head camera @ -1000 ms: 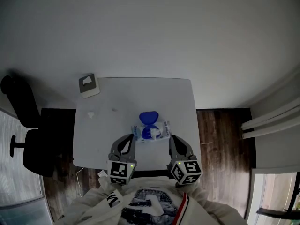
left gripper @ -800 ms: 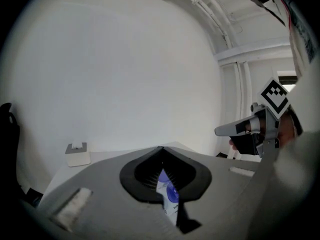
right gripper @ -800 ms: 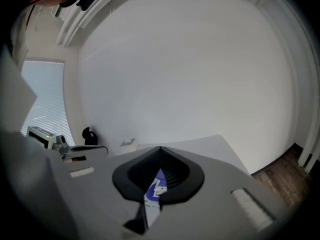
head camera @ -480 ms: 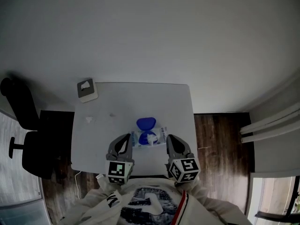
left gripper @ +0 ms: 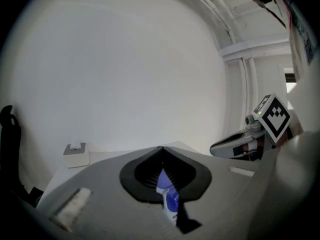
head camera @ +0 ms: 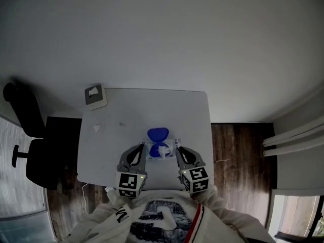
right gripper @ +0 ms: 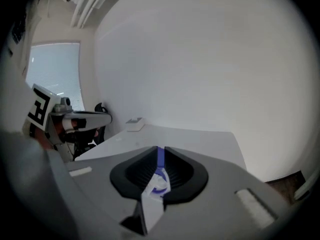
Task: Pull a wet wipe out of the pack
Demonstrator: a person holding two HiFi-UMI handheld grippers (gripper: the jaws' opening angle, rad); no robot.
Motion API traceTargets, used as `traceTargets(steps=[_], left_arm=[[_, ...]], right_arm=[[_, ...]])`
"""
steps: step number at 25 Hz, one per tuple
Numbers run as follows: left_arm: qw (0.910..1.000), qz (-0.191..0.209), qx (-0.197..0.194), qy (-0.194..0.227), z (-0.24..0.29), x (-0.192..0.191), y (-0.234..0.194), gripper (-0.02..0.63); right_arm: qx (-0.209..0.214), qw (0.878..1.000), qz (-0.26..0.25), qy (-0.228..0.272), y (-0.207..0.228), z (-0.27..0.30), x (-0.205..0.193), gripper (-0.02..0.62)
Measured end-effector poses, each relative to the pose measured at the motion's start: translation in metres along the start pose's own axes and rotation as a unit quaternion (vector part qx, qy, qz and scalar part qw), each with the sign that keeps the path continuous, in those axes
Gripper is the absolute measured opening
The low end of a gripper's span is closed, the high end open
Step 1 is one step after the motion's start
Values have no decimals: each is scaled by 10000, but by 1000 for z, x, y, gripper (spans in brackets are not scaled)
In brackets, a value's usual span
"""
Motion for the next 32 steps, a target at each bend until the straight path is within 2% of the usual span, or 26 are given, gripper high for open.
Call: traceTargets(steps=[10,19,26,32], left_arm=[[9996,-66,267,-59,0,-3,-4,5],[9986,-60,522,-88,-7,-2,-10,5],[9972,-1,739,-131,-18,0,-13,5],[9954,36,934,-196,-30,-3,-14,5]], right_arm=[[622,9964,-108,-562,0,20,-20,190],[1219,9869,-336,-1004,-8,33,-34,324],[1645,9743,-667,-1387,-15,49,-52,336],[1808,9630,-887,-1794,-20,63,-69,324]])
Point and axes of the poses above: the fingertips, and each gripper's own axes: z forward along the fingers, y to its right, x out of its top, the point moved 6 cm from there along -z, backward along the fingers, and after that the axes turned 12 degrees about y, right-handed, at the moved point
